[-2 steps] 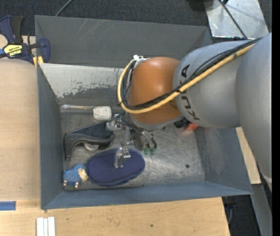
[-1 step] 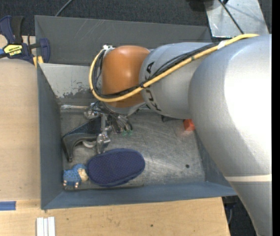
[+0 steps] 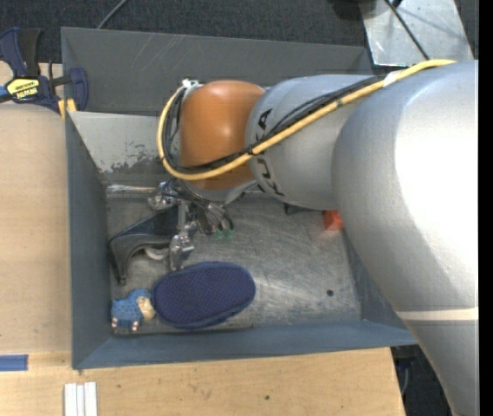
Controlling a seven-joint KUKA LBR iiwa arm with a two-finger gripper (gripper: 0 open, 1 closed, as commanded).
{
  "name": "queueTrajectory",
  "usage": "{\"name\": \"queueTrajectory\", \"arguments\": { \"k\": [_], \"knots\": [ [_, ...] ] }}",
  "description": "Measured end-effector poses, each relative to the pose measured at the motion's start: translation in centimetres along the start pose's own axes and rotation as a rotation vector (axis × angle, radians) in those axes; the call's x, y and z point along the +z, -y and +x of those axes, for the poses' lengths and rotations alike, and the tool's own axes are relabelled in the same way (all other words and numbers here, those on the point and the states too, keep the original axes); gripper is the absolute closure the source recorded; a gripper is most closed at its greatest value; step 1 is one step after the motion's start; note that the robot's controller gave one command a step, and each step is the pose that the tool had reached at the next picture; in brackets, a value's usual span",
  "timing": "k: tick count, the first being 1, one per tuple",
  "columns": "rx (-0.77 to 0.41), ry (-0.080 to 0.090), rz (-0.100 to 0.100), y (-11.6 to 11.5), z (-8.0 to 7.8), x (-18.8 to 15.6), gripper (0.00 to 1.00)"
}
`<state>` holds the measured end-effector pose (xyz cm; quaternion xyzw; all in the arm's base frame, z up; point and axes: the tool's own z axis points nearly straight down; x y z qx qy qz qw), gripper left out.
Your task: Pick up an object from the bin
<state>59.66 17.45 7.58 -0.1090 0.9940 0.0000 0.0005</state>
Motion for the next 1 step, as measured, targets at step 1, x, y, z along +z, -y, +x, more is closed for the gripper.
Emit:
{"name": "queueTrajectory", "arguments": {
  "k": [1],
  "knots": [
    [0.069,0.003,0.001,0.72,-0.29,-15.48,1.0]
  ]
}}
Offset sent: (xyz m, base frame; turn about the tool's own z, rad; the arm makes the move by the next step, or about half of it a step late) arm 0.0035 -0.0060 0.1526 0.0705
